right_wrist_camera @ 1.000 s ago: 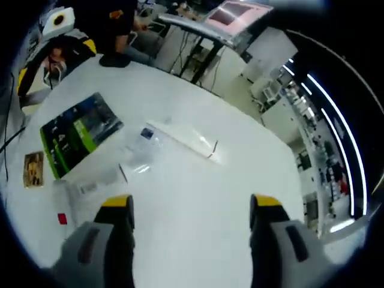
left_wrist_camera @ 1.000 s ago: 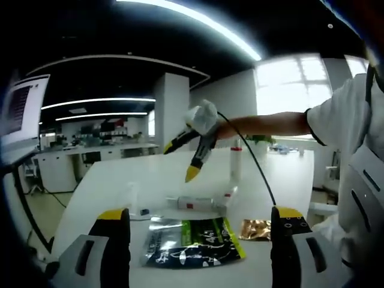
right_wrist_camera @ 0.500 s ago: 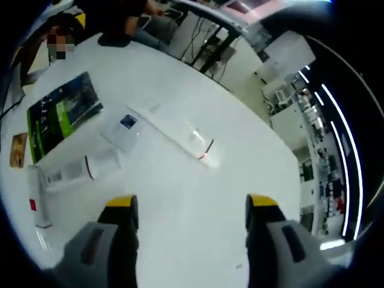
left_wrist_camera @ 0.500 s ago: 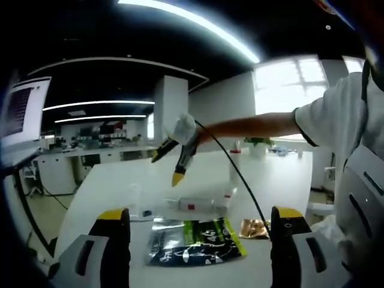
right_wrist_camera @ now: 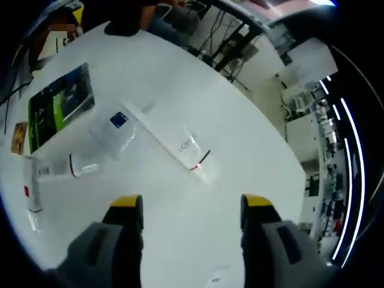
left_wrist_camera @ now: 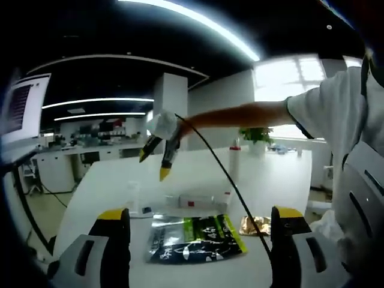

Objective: Arrange the skincare products in the storage area until every visible bottle or jar stands upright without overlapping.

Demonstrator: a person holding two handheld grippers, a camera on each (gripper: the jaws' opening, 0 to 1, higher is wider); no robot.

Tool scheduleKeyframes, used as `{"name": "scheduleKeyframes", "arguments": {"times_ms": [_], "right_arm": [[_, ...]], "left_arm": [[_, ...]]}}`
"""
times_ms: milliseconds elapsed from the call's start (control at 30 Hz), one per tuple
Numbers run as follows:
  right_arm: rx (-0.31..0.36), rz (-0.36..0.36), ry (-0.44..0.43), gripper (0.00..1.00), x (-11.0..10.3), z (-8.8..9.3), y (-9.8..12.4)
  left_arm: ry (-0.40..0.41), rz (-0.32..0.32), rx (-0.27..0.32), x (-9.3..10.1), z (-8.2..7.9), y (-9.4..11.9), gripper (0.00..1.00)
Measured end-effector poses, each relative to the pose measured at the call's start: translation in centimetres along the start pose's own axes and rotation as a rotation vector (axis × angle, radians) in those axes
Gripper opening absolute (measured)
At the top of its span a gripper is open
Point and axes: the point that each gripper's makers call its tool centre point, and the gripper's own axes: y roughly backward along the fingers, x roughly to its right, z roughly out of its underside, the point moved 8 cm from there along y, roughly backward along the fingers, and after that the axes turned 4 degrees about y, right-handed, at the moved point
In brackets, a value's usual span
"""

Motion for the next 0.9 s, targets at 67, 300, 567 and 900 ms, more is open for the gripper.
{"name": "scheduleKeyframes", "arguments": {"times_ms": [67, 300, 567, 900], "right_arm": [[0.007, -0.013, 0.014, 0.67, 0.0, -0.3, -0.3], [0.019, -0.037, 0.083, 0.67, 0.7, -0.5, -1.6], [0.002, -0.028, 0.222, 0.59, 1.8, -0.6, -2.7], [-0.029, -0.078, 0.329, 0.53, 2.7, -1.1, -4.3]], "left_arm": [[0.000, 0.001, 0.003, 0.0, 0.0, 0.0, 0.99], [-0.006, 0.004, -0.009, 0.3, 0.0, -0.2, 0.99], [-0.007, 0.003, -0.008, 0.5, -0.1, -0.2, 0.99], [-0.010, -0.026, -0.004, 0.3, -0.1, 0.8, 0.99]]}}
